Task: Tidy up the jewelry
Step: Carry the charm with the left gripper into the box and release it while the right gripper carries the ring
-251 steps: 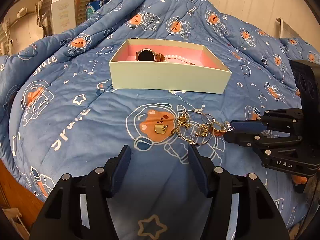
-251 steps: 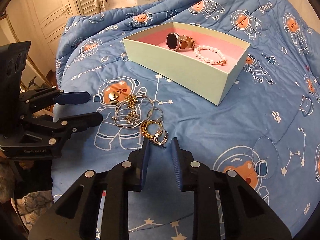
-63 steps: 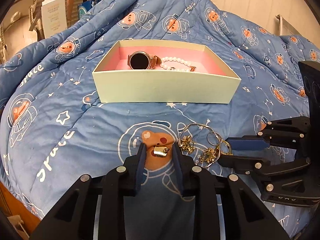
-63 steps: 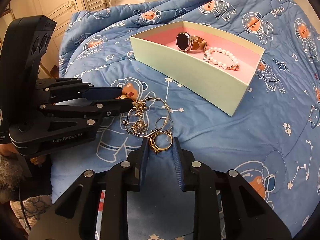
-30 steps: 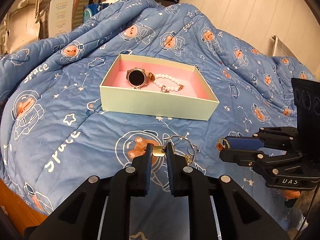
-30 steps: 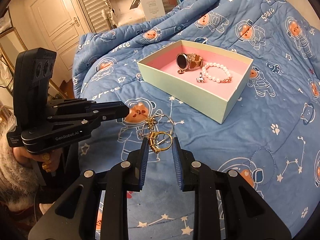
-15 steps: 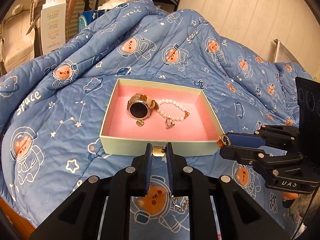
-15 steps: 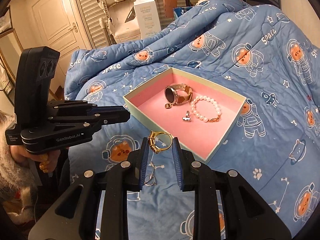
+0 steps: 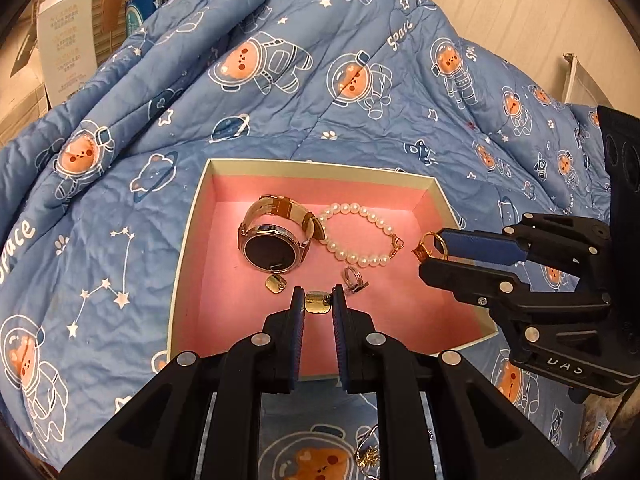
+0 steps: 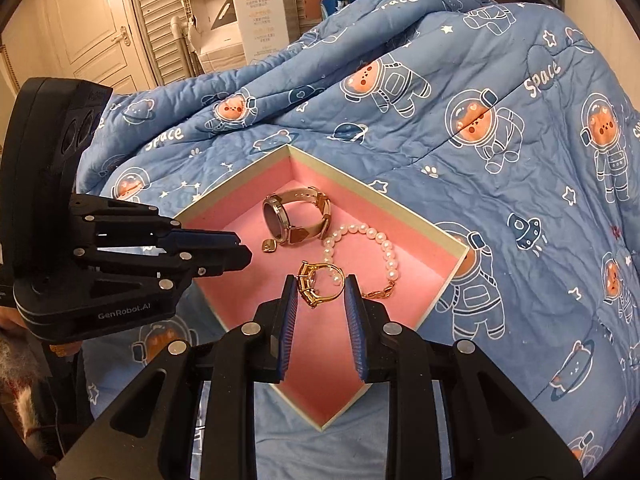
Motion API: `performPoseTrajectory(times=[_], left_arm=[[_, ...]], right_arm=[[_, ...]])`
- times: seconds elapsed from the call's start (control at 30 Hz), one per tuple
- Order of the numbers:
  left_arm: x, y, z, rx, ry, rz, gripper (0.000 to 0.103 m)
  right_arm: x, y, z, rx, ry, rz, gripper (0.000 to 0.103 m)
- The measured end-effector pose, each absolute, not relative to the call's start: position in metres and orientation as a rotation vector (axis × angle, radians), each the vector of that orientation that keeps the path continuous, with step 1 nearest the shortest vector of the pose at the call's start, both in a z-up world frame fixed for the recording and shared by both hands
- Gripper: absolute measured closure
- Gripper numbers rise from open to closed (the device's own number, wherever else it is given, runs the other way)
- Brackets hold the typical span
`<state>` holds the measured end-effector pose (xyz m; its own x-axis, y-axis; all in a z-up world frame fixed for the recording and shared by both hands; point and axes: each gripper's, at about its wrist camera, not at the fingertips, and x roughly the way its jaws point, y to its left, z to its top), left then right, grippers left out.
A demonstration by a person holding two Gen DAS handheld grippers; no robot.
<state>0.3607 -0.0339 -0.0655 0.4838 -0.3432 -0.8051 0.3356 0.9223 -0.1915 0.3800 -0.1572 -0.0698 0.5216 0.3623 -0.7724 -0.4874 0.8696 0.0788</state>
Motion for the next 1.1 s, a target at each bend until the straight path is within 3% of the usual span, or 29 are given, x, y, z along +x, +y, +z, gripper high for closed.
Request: performPoseTrajectory(times=[0.57, 1.1], left_arm=[[0.390, -0.052, -0.091, 0.059, 1.118, -0.440, 0.089], [0.392, -0.057, -0.100, 0.119, 1.124, -0.436, 0.088]], right_arm=[[0.439, -0.148, -0.102, -0.147, 1.019, 0.487, 0.078], [0.452, -0.132, -0.113, -0.279, 1.049, 0.478, 0.078]])
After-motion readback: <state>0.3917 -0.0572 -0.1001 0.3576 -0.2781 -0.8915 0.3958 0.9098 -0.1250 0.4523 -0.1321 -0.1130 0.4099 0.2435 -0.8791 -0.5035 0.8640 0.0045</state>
